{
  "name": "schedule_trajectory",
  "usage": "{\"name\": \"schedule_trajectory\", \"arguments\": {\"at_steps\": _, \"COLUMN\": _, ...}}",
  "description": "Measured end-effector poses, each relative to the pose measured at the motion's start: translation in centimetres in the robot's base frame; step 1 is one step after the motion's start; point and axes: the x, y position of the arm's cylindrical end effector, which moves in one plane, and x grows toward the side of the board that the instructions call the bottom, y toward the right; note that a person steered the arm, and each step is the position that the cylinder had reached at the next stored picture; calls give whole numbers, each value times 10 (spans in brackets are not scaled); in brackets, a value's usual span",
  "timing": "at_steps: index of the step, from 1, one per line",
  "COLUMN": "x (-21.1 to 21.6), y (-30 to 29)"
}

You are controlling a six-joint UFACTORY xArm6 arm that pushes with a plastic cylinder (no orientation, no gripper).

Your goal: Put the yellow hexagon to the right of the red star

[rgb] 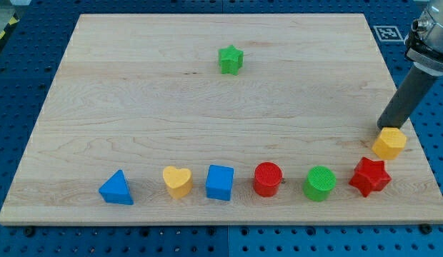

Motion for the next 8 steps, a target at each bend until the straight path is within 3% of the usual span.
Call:
{"name": "schedule_trajectory", "arguments": {"at_steps": 5, "x": 18, "y": -28}}
{"name": "schedule_trajectory", "arguments": {"at_steps": 8, "x": 55, "y": -22}}
